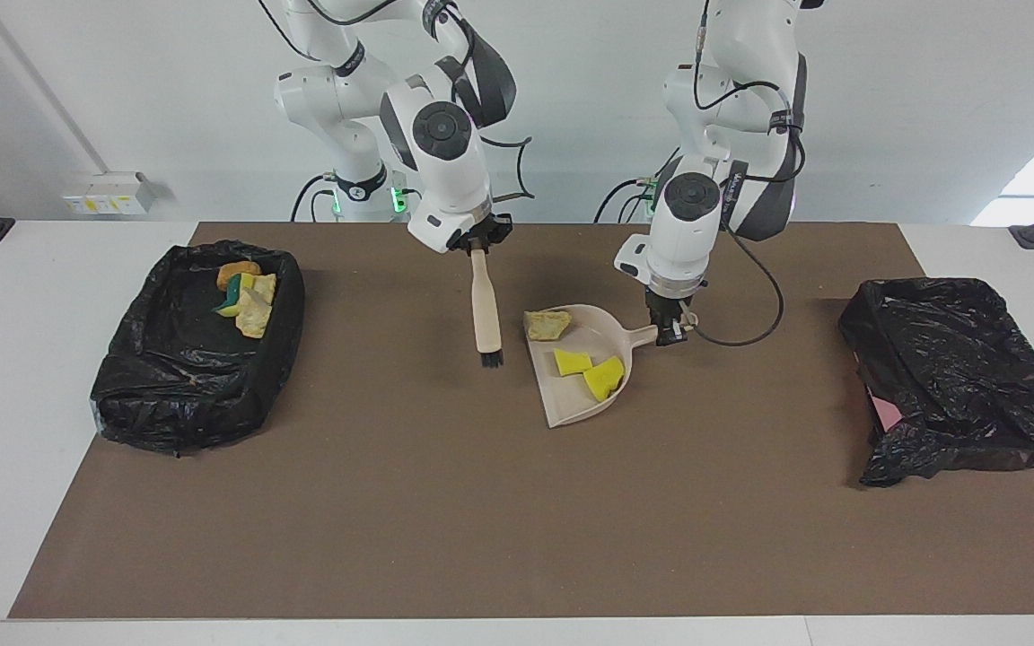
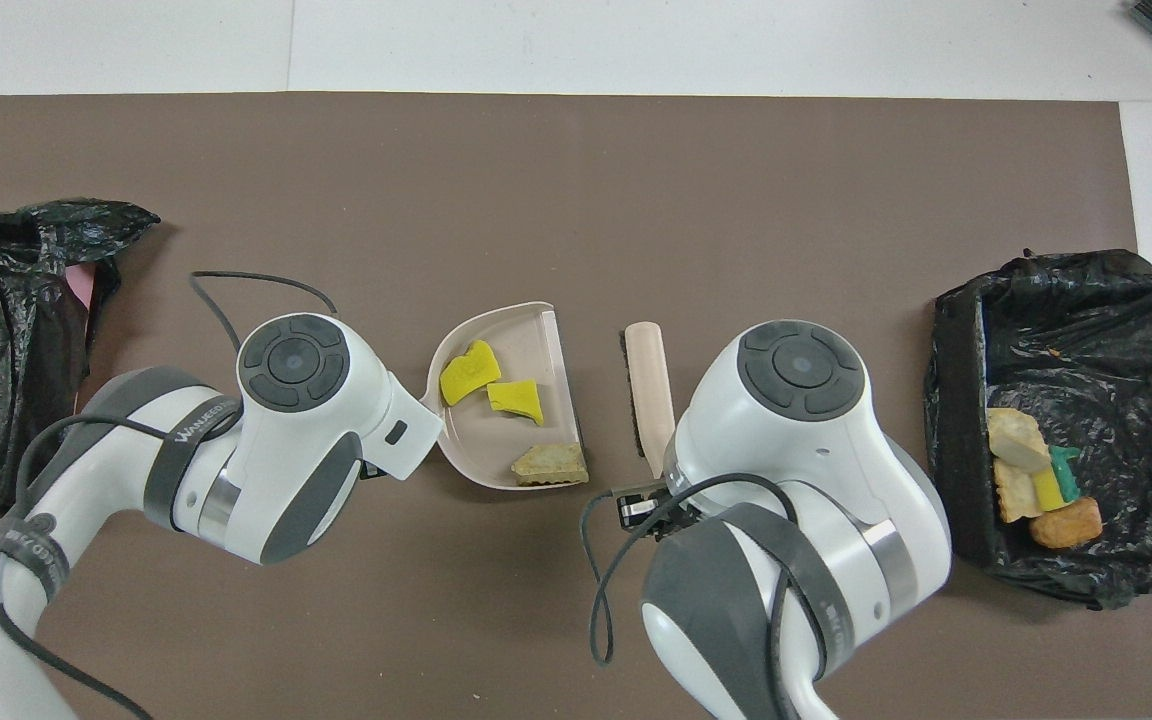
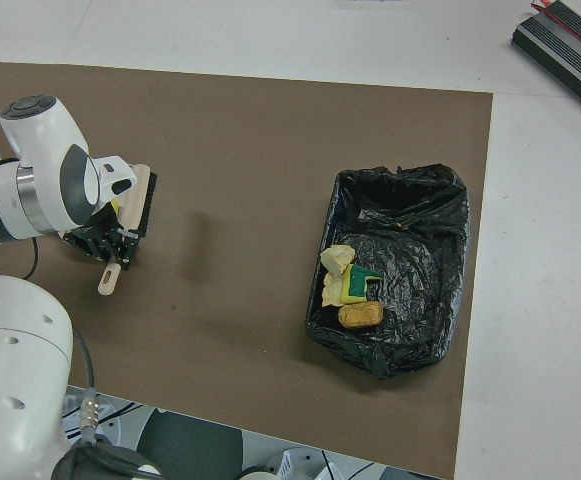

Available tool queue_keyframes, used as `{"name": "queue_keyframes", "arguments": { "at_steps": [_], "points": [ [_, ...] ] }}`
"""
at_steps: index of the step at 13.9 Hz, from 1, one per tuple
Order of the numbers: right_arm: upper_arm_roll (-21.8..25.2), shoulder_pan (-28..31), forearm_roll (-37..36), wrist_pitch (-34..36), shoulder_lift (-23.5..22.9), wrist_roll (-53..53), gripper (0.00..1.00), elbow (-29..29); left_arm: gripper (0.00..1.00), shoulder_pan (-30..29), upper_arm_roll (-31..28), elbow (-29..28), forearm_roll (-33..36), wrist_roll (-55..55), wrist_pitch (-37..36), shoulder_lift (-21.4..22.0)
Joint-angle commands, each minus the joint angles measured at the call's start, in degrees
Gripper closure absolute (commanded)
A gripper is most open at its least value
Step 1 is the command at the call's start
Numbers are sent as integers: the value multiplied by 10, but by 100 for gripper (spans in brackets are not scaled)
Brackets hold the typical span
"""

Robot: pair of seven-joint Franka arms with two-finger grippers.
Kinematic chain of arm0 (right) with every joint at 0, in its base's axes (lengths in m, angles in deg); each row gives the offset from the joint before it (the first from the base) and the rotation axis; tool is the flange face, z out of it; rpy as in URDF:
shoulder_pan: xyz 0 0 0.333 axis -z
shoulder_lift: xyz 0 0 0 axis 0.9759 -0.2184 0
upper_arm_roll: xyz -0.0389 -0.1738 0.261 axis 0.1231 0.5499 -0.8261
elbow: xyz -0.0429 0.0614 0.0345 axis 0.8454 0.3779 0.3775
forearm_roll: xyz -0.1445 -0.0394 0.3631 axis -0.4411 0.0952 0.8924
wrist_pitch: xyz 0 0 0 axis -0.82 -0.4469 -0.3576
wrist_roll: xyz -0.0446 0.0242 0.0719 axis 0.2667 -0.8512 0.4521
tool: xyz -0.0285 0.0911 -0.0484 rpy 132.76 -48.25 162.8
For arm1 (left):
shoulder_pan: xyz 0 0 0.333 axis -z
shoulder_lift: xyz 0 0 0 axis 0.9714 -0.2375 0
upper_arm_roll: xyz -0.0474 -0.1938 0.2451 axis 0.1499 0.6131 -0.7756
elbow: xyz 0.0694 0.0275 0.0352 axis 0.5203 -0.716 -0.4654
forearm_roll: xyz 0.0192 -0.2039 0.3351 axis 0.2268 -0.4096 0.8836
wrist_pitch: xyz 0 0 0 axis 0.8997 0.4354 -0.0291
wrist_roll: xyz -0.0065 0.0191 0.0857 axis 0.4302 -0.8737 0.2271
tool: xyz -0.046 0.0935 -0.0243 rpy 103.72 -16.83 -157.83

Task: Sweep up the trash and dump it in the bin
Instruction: 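Push the last pieces into the dustpan with the brush in the right gripper, then carry the dustpan to the far bag with the left gripper and tip it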

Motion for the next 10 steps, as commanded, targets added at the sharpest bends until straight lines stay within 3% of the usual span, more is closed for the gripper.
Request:
{"name": "queue_keyframes", "arguments": {
  "at_steps": [1,5,10],
  "points": [
    [-5,-7,-10,-10,38,-63,100,-52,100,-38,1,26,-34,-70,-17,10],
    [-9,-65,2,-50,65,-136,100,-79,100,-113,1,93,-85,-159,-66,3],
    [-10,-166,38,-146,9,-203,100,-93,100,-210,2,160,-147,-271,-136,1]
  ]
}}
